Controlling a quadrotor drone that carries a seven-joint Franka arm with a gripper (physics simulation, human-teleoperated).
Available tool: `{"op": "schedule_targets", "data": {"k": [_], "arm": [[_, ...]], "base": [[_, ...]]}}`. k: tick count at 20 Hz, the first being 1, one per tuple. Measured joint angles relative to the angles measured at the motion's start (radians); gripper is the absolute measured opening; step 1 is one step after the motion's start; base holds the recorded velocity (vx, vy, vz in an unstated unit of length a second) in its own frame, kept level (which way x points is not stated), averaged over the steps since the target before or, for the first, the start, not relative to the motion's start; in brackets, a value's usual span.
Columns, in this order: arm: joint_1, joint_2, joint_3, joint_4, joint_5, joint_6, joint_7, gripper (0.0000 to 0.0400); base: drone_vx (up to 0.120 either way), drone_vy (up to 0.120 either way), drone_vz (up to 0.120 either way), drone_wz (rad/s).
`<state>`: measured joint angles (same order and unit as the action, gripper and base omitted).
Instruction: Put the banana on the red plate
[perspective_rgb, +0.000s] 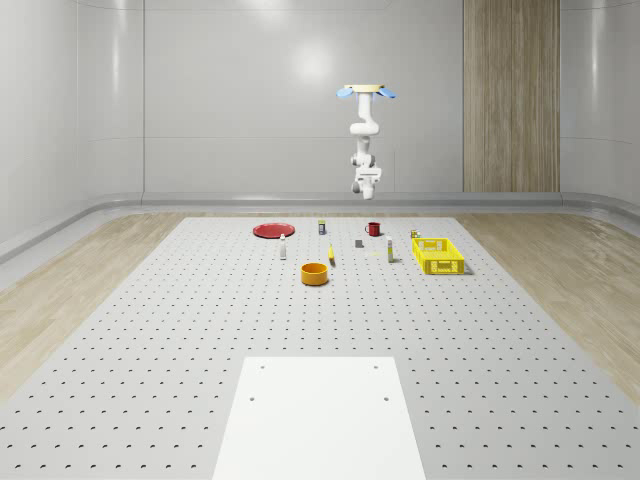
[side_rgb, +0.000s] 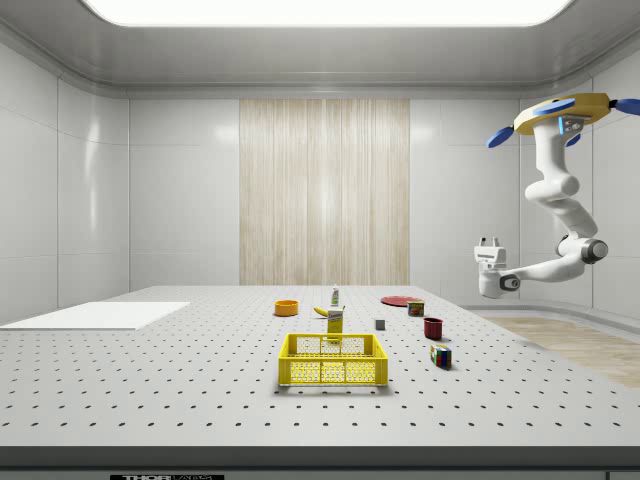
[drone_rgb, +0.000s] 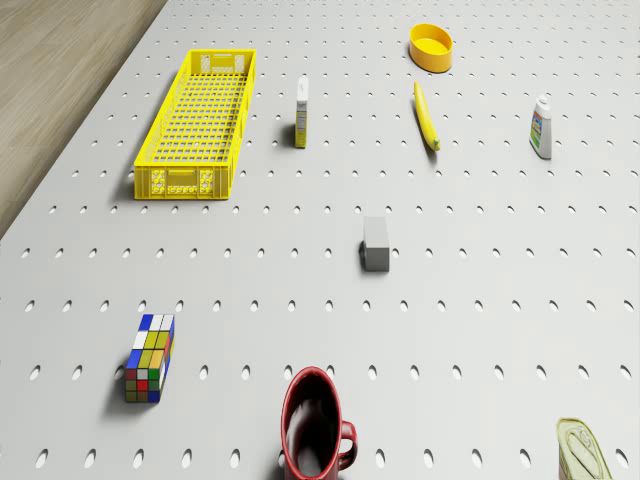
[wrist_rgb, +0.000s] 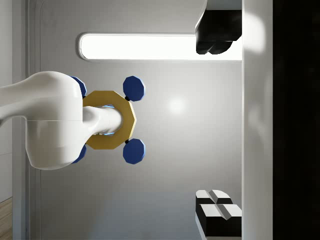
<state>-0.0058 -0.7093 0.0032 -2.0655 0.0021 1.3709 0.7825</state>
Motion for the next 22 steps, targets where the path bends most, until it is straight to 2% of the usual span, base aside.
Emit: {"op": "schedule_targets", "data": {"k": [7, 22], "arm": [[-0.001, 0.007, 0.001, 0.021, 0.0, -0.009, 0.0, 0.04], [-0.003, 0.001, 0.003, 0.019, 0.0, -0.001, -0.001, 0.04]], "base": [[0.12, -0.12, 0.0, 0.0], [0.12, -0.12, 0.0, 0.0]]}}
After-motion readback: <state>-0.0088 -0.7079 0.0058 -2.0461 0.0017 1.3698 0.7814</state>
